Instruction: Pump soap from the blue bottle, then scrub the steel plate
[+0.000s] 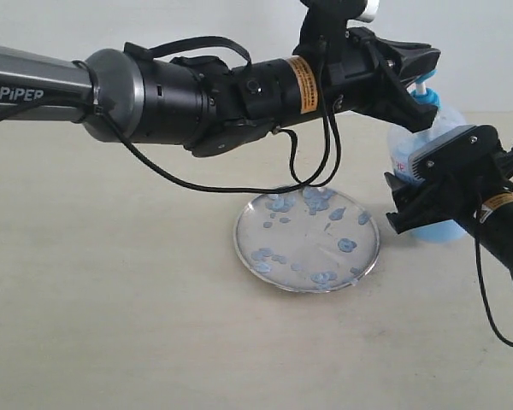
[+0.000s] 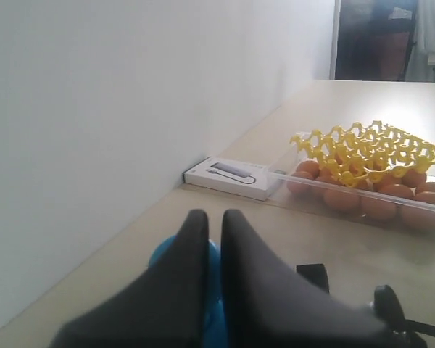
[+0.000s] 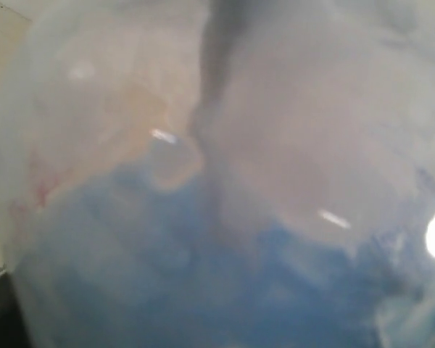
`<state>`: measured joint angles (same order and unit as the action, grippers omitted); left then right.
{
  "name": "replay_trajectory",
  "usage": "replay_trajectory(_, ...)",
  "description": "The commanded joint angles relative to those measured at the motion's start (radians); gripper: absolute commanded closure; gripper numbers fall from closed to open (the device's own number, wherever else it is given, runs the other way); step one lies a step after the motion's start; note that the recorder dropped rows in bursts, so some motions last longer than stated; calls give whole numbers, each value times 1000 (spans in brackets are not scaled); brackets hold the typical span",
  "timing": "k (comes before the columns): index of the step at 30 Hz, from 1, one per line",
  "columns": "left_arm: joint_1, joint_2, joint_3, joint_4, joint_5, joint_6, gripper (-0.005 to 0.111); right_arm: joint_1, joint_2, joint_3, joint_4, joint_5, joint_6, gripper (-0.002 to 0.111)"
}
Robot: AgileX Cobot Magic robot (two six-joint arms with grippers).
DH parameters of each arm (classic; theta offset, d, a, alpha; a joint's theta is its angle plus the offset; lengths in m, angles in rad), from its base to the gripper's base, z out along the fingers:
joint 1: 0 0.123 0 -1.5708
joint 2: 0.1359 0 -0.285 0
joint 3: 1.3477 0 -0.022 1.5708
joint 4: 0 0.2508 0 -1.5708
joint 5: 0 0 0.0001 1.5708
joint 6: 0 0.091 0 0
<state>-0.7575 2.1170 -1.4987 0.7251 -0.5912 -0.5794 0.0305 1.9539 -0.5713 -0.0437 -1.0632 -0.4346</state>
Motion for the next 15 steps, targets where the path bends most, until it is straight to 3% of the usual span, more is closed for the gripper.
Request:
replay_trajectory(1,-15,75,28,195,138,-105,102,2,12,11,-42,102,-12,107)
replay_trajectory(15,-8,44,-1,208,104,-108,102,2,12,11,-44,97,6,107)
